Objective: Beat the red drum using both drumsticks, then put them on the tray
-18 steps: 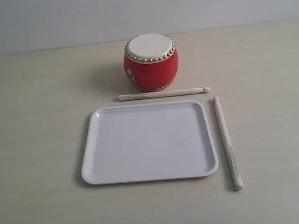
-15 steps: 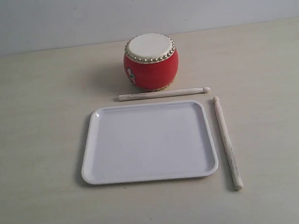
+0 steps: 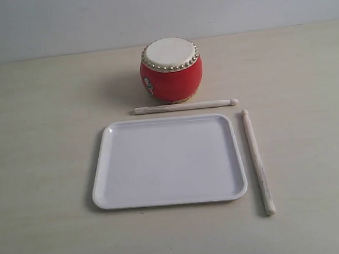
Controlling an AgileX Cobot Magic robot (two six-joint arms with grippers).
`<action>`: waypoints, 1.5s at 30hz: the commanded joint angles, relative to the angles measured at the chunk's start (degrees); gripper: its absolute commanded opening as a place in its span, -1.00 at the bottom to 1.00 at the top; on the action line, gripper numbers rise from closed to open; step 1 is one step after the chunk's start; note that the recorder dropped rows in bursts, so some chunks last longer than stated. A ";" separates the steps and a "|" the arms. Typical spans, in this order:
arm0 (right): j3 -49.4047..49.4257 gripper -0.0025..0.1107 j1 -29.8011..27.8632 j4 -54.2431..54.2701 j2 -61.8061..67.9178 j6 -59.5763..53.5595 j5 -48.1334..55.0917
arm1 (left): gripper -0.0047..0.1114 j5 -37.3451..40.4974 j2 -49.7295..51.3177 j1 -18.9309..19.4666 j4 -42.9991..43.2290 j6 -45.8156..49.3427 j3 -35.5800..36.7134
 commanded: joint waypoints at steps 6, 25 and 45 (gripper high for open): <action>0.28 -0.96 -0.31 -0.21 -0.35 0.03 -0.13 | -0.92 -0.42 -0.35 -0.07 -0.21 -0.26 0.00; 0.28 -0.96 -0.31 -0.21 -0.35 0.03 -0.13 | -0.92 -3.44 -0.35 -0.06 3.19 11.06 0.00; 0.28 -0.96 -0.31 -0.21 -0.35 0.03 -0.13 | -0.92 -11.57 -0.35 -0.18 -33.17 -30.66 -1.67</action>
